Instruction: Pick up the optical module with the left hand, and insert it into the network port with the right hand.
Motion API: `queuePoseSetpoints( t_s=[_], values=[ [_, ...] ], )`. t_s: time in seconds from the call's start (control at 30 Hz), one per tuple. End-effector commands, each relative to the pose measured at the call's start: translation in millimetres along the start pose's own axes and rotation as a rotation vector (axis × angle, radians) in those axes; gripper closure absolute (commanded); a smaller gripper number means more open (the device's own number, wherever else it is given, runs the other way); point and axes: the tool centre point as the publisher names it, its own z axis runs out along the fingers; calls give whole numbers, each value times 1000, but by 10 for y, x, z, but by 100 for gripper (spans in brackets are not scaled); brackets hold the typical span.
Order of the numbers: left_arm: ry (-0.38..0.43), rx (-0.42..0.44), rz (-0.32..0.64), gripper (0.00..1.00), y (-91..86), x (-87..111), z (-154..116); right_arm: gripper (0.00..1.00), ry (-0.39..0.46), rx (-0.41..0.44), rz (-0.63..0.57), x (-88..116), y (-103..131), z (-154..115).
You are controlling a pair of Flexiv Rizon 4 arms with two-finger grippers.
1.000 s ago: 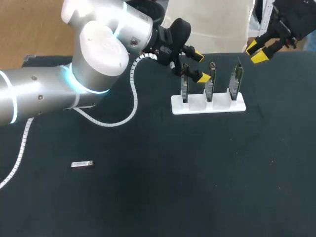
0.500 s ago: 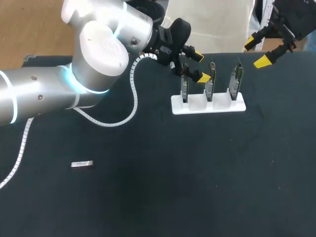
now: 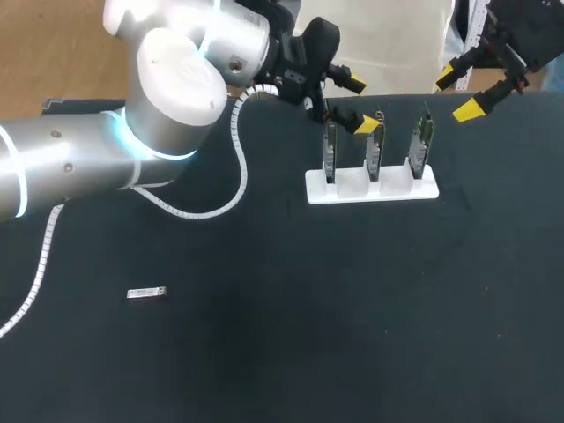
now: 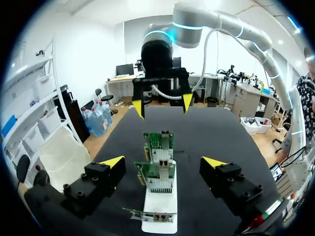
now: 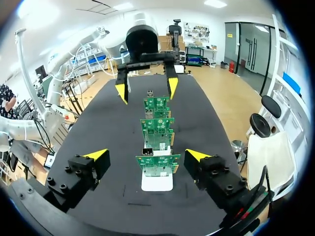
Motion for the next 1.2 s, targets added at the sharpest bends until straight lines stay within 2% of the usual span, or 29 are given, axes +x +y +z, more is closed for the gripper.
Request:
queuePoseSetpoints(
  t_s=[0.03,0.23,0.3,0.5,0.67,0.8,0.87,0.97,1.0,1.13,1.2],
  values=[
    [-16,-33,24,0,-65,-102,-211,0,0,3,0,-1,8,2],
    [28,-109,108,0,-106,-227,-706,0,0,3,0,-1,8,2],
    [49,-137,121,0,-138,-201,-920,0,0,3,0,-1,8,2],
    [197,-256,124,0,-288,-17,-1576,0,0,3,0,-1,8,2],
    [338,-317,77,0,-423,285,-1977,0,0,3,0,-1,8,2],
    [448,-322,39,0,-617,542,-2149,0,0,3,0,-1,8,2],
    [475,-301,30,0,-700,652,-2202,0,0,3,0,-1,8,2],
    [585,-285,34,0,-849,875,-2304,0,0,3,0,-1,8,2],
    [597,-266,41,0,-894,947,-2340,0,0,3,0,-1,8,2],
    [692,-234,-6,0,-1045,1250,-2511,0,0,3,0,-1,8,2],
    [710,-236,-32,0,-1126,1378,-2599,0,0,3,0,-1,8,2]
  ],
)
